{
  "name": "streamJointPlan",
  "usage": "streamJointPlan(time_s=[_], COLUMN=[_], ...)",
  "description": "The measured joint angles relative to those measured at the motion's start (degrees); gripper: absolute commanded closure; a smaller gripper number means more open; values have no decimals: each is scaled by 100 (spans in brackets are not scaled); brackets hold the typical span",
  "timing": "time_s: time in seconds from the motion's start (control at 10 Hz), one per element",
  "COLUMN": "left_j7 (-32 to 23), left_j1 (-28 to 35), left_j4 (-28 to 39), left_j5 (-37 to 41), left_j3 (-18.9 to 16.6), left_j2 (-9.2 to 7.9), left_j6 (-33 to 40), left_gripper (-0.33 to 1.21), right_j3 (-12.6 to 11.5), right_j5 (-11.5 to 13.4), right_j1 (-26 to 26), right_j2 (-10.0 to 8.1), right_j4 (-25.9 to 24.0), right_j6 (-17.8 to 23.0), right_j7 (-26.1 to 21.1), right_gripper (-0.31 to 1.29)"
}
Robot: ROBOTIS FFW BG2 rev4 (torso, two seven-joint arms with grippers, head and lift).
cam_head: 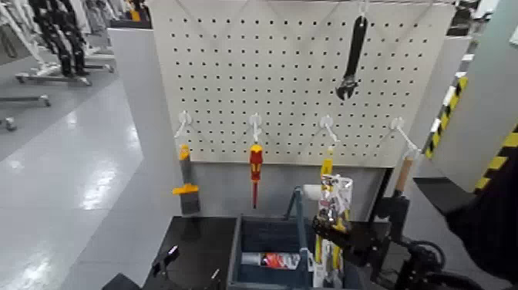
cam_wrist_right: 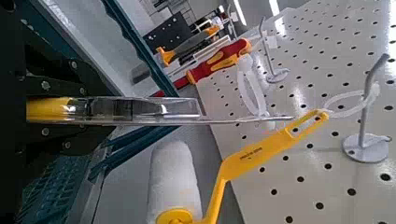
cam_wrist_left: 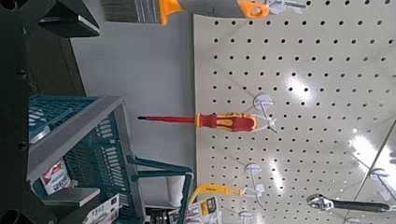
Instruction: Put the yellow pliers into the crate.
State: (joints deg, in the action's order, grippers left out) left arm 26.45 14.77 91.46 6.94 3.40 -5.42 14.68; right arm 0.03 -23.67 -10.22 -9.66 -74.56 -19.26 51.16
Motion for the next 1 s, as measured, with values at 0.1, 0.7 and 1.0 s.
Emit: streamJointPlan(time_s=[0.1, 0.7, 1.0], left_j7=[0, 18, 18], left_j1=[-1, -1, 0], left_j4=[-4, -5, -3], left_j5=[0, 0, 0], left_j3=[2, 9, 22], left_j2=[1, -4, -12], left_j6=[0, 2, 8], left_gripper=[11, 11, 11], right_j3=[59, 28, -45], right_j5=[49, 117, 117], right_j1=[-45, -57, 12], right_j2=[-12, -14, -6], right_j4=[28, -178, -396], right_j6=[-14, -225, -241], right_j7=[-19, -98, -98], right_gripper=[81, 7, 9])
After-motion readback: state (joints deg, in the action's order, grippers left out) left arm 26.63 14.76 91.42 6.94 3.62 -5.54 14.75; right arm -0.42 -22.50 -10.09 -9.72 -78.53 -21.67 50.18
